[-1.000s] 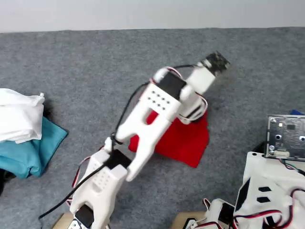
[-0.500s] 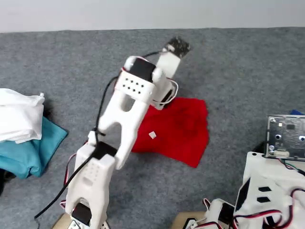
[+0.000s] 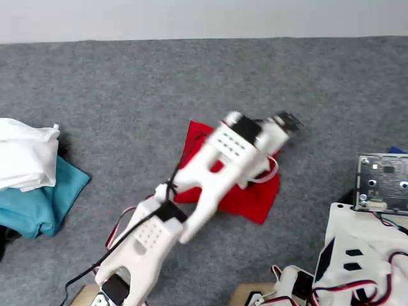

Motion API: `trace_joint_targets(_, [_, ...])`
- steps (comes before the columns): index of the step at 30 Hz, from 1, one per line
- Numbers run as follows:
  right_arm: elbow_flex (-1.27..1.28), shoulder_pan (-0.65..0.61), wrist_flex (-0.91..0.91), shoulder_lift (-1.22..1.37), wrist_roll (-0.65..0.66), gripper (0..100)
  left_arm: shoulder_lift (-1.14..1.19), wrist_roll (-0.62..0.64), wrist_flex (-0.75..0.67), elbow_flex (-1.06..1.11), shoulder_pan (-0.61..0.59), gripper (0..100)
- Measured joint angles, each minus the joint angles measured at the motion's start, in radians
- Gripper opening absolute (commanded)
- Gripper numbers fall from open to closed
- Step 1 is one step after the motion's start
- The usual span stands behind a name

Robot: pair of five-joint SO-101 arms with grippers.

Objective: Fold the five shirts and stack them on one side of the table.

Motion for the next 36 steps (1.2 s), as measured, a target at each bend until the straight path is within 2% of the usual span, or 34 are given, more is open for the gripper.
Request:
trace_joint_targets(5, [0.0,0.0,0.0,0.0,0.0,0.9,-0.198,0.0,0.0,0.18,0.075,2])
trace_joint_targets(10, [0.0,0.0,0.0,0.0,0.0,0.9,-0.359,0.0,0.0,0.299,0.043,2])
trace_joint_targets(16, [0.031,0.0,0.0,0.0,0.0,0.9,-0.489,0.0,0.0,0.304,-0.137,2])
trace_joint_targets(20, [0.157,0.0,-0.018,0.0,0.0,0.9,-0.574,0.0,0.0,0.304,-0.281,2])
trace_joint_targets(25, [0.367,-0.008,-0.13,0.002,0.0,0.9,-0.72,0.0,0.0,0.305,-0.436,2])
trace_joint_targets(29, [0.506,-0.118,-0.186,0.043,-0.003,0.9,-0.825,0.0,0.0,0.308,-0.509,2])
trace_joint_targets(36, [0.511,-0.385,-0.265,0.253,-0.121,0.9,-0.953,0.0,0.002,0.308,-0.637,2])
